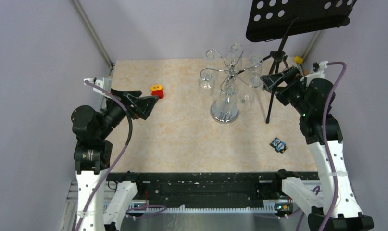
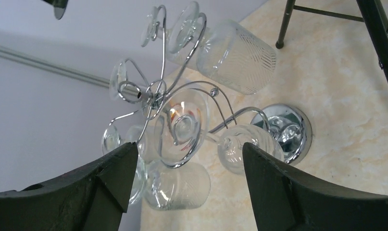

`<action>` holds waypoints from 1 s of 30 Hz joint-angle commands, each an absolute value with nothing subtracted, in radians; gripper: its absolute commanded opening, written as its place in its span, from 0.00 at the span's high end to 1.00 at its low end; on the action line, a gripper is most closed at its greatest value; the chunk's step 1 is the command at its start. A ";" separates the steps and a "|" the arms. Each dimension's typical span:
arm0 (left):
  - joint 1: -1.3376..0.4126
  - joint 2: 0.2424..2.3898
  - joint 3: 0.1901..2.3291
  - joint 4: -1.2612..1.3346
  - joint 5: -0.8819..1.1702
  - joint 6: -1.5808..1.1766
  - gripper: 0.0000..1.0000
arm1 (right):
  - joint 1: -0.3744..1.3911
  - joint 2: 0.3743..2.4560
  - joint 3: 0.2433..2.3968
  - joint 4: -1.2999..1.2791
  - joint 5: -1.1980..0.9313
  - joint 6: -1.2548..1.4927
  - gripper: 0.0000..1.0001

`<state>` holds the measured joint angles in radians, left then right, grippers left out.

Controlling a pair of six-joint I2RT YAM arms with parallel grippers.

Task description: Take the wine glass off the wine glass rack

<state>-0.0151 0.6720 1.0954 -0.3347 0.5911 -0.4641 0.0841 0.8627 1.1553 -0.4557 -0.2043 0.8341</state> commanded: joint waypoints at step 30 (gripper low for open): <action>-0.019 0.724 1.045 -0.199 0.595 -0.486 0.01 | 0.076 0.977 1.053 -0.233 -0.217 1.091 0.69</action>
<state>-0.0158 0.7227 1.0523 -0.2371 0.5938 -0.4774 0.0826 0.9836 1.0599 -0.2935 -0.1715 1.0569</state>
